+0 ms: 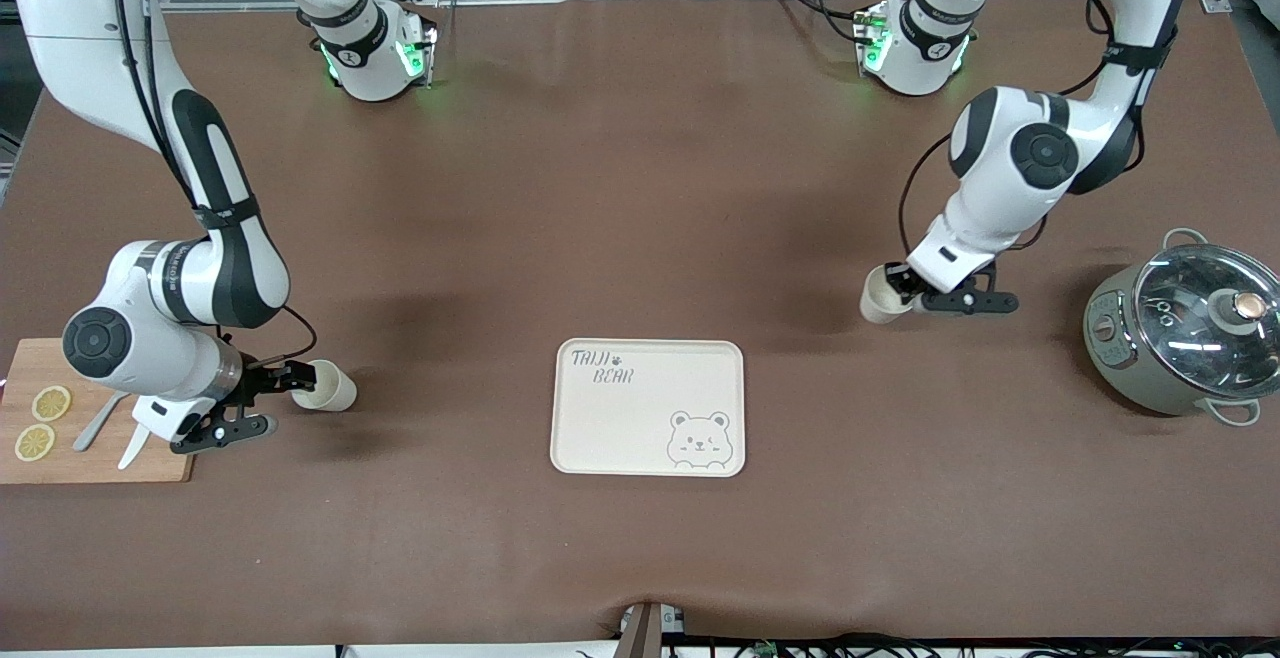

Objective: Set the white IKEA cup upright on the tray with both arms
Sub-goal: 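Carry the cup with the left gripper over the bear tray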

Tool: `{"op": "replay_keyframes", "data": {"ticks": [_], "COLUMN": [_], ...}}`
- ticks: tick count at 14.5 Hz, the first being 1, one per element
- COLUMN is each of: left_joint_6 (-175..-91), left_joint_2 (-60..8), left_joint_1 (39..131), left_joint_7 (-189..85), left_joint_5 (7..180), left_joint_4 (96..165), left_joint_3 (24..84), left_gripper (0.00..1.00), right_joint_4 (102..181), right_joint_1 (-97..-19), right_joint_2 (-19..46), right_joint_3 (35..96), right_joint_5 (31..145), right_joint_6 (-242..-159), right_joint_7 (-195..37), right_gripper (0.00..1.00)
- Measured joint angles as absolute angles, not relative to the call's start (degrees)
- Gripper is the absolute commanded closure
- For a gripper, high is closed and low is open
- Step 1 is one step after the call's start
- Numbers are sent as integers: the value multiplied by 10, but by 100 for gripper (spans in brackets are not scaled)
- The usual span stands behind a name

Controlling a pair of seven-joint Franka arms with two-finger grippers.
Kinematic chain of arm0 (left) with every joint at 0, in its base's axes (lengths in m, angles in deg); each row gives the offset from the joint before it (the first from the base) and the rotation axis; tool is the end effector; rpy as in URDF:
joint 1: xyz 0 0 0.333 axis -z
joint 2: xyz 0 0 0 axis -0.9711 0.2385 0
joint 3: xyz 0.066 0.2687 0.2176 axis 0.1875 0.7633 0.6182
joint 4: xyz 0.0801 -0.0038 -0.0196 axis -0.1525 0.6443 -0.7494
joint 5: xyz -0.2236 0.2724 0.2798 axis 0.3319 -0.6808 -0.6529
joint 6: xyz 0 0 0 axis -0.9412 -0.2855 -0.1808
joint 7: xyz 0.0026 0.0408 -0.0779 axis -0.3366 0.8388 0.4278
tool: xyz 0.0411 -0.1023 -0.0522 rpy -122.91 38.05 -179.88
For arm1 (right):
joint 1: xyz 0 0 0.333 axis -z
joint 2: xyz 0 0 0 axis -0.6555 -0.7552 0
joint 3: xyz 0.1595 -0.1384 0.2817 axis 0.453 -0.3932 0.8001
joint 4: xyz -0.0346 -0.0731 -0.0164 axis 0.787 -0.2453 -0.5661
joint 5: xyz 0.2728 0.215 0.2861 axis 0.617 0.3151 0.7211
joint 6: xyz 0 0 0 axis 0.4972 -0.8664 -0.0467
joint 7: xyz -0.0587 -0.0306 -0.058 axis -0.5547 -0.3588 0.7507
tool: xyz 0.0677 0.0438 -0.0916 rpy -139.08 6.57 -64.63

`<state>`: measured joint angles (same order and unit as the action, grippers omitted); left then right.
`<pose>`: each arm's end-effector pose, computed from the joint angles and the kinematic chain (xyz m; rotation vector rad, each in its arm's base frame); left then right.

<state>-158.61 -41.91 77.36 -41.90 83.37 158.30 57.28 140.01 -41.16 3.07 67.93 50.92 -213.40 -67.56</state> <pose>0.5756 -0.1685 0.2843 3.0812 -0.0062 0.1285 0.7346 -0.0297 0.2269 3.0967 0.3910 -0.0749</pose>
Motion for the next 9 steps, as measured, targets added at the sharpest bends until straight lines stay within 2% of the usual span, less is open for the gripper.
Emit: {"op": "replay_keyframes", "data": {"ticks": [4, 9], "left_joint_6": [-1577, -1575], "left_joint_2": [-344, -274], "left_joint_1": [837, 898], "left_joint_7": [-310, -229], "left_joint_5": [834, 831], "left_joint_4": [1486, 1405], "left_joint_3": [570, 571], "left_gripper": [100, 100], "right_joint_4": [1401, 1407], "right_joint_1": [-412, -412], "right_joint_2": [31, 31], "right_joint_3": [679, 679], "right_joint_5": [509, 509], "right_joint_6": [-2134, -2149], "right_joint_7": [-670, -668], "right_gripper": [0, 0]}}
